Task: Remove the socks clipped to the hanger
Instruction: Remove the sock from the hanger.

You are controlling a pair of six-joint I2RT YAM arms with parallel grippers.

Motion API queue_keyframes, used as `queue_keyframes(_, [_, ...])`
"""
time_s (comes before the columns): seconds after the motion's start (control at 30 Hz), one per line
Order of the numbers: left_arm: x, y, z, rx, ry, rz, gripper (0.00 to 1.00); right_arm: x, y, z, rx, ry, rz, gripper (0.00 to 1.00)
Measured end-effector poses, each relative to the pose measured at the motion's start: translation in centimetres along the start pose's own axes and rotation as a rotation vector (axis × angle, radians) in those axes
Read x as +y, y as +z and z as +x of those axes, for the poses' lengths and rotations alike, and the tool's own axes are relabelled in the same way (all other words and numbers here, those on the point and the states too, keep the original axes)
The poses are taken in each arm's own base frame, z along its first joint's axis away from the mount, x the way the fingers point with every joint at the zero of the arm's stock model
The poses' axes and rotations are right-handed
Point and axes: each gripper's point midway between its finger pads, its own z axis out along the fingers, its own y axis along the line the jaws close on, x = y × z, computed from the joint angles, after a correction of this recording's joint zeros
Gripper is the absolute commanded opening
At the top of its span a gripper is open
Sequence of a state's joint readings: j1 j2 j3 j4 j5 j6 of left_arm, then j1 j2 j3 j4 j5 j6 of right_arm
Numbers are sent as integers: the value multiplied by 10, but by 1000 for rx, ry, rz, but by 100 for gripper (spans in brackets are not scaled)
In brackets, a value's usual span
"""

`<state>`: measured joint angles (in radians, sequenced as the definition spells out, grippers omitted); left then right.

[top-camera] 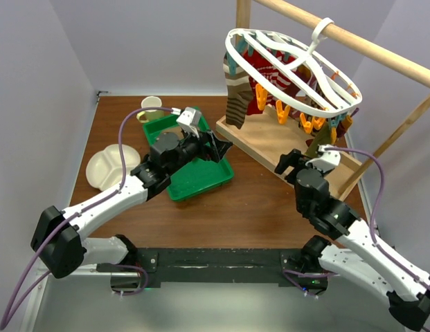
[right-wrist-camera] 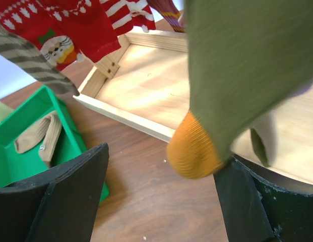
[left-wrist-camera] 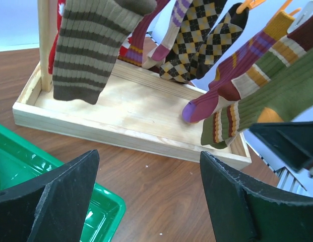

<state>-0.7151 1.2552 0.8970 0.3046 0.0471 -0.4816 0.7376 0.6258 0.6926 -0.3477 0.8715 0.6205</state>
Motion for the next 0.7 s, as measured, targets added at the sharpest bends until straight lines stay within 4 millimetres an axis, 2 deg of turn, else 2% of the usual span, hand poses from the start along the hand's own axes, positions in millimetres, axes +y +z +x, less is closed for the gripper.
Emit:
queue_keyframes(0.07, [-2, -1, 0, 2, 4, 12, 85, 5, 8, 6, -5, -17, 4, 78])
queue_keyframes(0.27, [-9, -2, 3, 20, 12, 50, 84, 0, 16, -1, -48, -31, 61, 59])
queue_keyframes(0.37, [-14, -2, 5, 29, 16, 73, 84, -6, 15, -7, -66, -32, 85, 41])
queue_keyframes(0.4, [-16, -2, 7, 34, 16, 81, 83, -8, 14, -9, -72, -29, 87, 28])
queue_keyframes(0.5, [-20, -1, 12, 50, 15, 107, 83, -12, 9, -16, -88, -27, 89, 2])
queue_keyframes(0.6, [-25, 2, 21, 76, 15, 134, 82, -11, 6, -21, -89, -40, 65, 0])
queue_keyframes(0.7, [-29, 4, 30, 100, 14, 161, 82, 2, 2, -25, -67, -63, -13, 0])
